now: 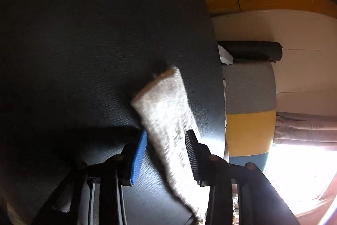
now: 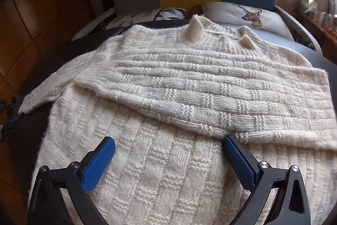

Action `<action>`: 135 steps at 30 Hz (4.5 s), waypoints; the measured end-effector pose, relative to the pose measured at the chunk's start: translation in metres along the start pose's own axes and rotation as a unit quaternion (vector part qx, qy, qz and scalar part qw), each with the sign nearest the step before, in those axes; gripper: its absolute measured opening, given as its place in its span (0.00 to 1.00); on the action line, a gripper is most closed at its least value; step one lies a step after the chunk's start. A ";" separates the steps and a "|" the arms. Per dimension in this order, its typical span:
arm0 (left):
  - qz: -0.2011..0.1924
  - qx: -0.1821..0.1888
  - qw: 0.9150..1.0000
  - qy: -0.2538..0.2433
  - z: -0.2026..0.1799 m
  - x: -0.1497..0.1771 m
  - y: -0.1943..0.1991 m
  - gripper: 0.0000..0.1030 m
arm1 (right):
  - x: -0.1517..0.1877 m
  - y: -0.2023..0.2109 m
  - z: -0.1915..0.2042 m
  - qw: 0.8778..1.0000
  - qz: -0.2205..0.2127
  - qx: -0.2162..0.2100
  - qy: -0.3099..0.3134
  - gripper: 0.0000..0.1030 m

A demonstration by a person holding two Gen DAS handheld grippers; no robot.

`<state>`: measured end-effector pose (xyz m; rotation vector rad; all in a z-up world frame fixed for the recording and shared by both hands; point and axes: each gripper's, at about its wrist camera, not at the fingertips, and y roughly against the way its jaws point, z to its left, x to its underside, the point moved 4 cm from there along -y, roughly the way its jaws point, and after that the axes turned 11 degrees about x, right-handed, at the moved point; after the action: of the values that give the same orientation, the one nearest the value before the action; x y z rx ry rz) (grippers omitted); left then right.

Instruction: Fold clothes

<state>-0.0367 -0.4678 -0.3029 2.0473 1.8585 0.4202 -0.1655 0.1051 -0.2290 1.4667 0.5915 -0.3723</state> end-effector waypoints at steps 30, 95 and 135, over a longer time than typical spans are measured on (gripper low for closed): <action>0.168 0.091 0.965 -0.181 -0.196 0.170 -0.102 0.05 | 0.004 0.023 -0.004 1.000 -0.007 0.012 0.003 1.00; 0.309 0.094 0.932 -0.162 -0.128 0.319 -0.142 0.19 | -0.214 0.079 0.036 0.985 -0.086 -0.140 -0.057 0.11; 0.203 -0.038 0.875 -0.437 -0.132 0.295 -0.144 0.17 | -0.186 -0.070 0.036 0.994 0.018 -0.093 -0.058 0.11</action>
<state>-0.1944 -0.1546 -0.2514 2.0476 0.8625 -0.3136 -0.3502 0.0416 -0.1777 1.2680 0.4926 -0.3610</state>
